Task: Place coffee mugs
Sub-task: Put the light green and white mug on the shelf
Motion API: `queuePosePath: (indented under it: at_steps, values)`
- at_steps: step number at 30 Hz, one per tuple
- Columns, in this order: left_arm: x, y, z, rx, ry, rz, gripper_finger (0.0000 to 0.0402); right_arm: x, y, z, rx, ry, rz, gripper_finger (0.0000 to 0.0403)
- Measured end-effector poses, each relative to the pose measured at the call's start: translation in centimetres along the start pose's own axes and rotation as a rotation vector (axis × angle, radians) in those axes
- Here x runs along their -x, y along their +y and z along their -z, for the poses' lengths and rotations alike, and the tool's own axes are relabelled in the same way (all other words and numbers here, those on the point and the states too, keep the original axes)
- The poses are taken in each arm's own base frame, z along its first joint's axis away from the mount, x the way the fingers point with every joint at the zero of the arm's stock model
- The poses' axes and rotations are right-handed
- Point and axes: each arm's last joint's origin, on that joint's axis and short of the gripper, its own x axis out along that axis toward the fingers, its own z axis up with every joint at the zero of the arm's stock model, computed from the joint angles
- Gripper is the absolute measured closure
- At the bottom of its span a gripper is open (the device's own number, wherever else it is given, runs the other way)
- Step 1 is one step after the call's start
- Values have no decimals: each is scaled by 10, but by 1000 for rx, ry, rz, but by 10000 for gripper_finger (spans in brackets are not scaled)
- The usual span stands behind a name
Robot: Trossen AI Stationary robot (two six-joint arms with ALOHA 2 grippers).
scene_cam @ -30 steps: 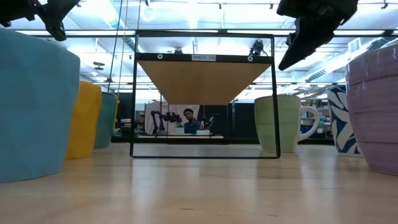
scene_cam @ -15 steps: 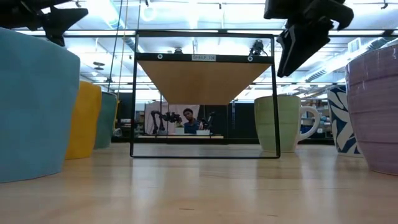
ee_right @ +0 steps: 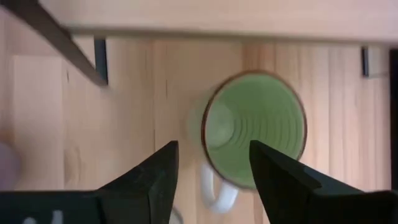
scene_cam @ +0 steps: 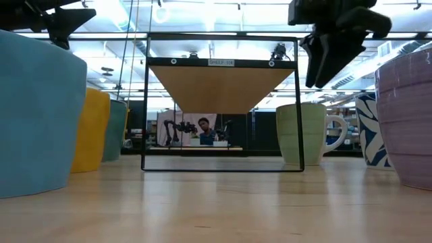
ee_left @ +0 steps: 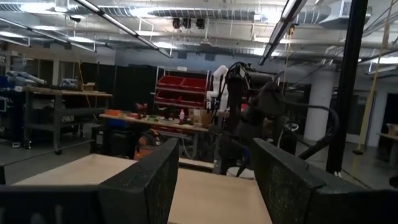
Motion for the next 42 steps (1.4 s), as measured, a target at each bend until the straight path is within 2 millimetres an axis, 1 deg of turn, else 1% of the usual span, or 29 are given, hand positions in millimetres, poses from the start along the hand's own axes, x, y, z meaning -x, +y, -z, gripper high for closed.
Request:
queuePosePath:
  at_steps: [11, 15, 21, 32, 38, 42]
  values:
    - [0, -1, 3, 31, 25, 5, 194, -27, 5, 15, 14, -7, 28, 225]
    - [0, -1, 4, 30, 31, 6, 194, -36, 4, 21, 17, 5, 34, 239]
    - [0, -1, 5, 33, 34, 7, 194, -45, 0, 23, 5, -17, 19, 261]
    - [0, -1, 5, 32, 34, 7, 194, -48, -7, 25, 46, 19, 11, 331]
    - [0, -2, 4, 54, 30, 30, 194, -47, -15, 23, 44, 43, -36, 357]
    - [0, -2, 4, 54, 29, 35, 194, -45, -24, 22, 64, 75, -28, 368]
